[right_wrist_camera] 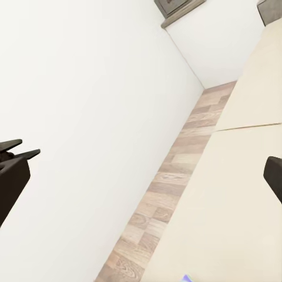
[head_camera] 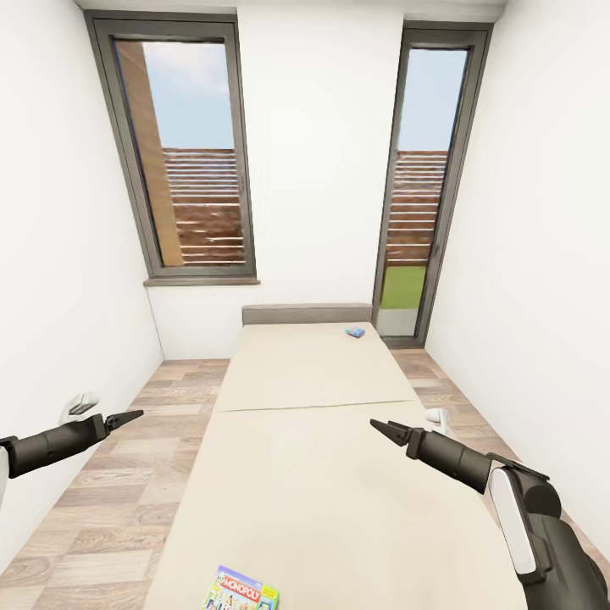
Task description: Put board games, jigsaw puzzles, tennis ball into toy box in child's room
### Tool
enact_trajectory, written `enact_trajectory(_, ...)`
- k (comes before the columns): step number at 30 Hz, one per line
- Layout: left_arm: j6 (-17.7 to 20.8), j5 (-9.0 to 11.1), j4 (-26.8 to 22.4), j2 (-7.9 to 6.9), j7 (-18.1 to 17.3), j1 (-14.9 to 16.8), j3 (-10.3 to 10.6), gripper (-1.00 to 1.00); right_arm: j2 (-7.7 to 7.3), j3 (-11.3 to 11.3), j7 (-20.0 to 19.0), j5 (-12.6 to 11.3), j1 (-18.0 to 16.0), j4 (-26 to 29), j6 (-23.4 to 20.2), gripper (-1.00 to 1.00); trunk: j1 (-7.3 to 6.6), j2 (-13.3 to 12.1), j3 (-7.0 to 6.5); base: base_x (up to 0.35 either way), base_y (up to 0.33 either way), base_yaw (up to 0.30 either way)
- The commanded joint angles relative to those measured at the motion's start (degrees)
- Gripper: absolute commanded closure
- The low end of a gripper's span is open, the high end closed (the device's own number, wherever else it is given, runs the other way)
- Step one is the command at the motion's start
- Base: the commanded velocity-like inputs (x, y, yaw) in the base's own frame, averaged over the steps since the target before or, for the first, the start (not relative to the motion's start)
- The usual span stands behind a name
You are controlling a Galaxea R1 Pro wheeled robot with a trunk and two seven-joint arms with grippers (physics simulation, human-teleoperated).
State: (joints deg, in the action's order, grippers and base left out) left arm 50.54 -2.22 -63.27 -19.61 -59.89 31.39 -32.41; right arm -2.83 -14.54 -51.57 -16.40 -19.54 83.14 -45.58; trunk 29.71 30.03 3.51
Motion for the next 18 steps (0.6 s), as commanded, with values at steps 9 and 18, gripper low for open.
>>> enact_trajectory(9,0.44,-0.24,-0.02,0.02,-0.40,0.08,-0.07,-1.00,0.00,-0.05,-0.09,-0.29,-0.06,0.01,-0.30,-1.00,0.03,0.11,0.12,0.000,0.000,0.000)
enact_trajectory(18,0.44,-0.24,-0.02,0.02,-0.40,0.08,-0.03,-1.00,0.09,0.02,0.14,0.14,-0.06,-0.17,-0.35,-1.00,0.03,0.11,0.12,0.000,0.000,0.000)
